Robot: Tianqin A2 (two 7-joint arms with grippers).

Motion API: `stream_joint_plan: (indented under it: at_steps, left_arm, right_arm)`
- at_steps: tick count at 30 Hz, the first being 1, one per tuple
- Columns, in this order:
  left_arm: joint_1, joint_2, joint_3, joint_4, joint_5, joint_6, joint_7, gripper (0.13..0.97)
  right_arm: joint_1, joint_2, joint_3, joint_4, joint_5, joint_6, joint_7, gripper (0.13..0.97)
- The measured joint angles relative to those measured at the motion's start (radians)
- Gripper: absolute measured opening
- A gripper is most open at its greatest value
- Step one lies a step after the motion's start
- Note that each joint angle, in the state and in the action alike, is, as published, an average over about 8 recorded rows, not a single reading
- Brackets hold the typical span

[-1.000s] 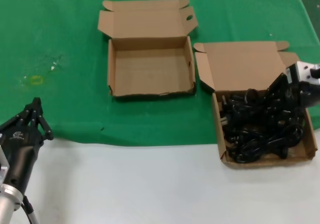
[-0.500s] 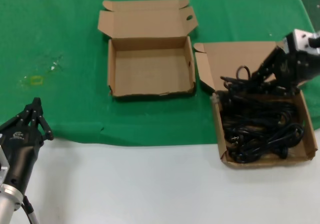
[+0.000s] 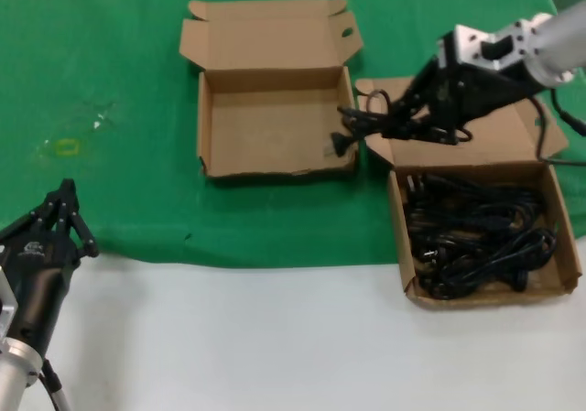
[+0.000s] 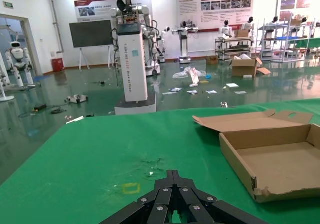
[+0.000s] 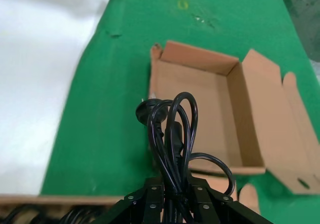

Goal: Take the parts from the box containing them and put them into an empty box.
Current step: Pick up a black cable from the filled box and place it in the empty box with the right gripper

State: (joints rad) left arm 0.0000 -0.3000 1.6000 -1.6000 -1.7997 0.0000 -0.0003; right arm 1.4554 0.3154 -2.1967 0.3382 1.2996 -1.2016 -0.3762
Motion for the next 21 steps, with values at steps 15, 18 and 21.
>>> stream_joint_plan:
  at_steps: [15, 18, 21]
  left_arm:
    - [0.0, 0.0, 0.0, 0.0, 0.0, 0.0, 0.0, 0.144]
    - [0.0, 0.0, 0.0, 0.0, 0.0, 0.0, 0.0, 0.144]
    - [0.0, 0.0, 0.0, 0.0, 0.0, 0.0, 0.0, 0.144]
  right_arm:
    - [0.098, -0.221, 0.029, -0.303, 0.008, 0.2, -0.106, 0.214]
    - [0.096, -0.249, 0.034, -0.313, 0.009, 0.233, -0.101, 0.214]
    - [0.089, -0.273, 0.035, -0.315, 0.014, 0.265, -0.091, 0.214]
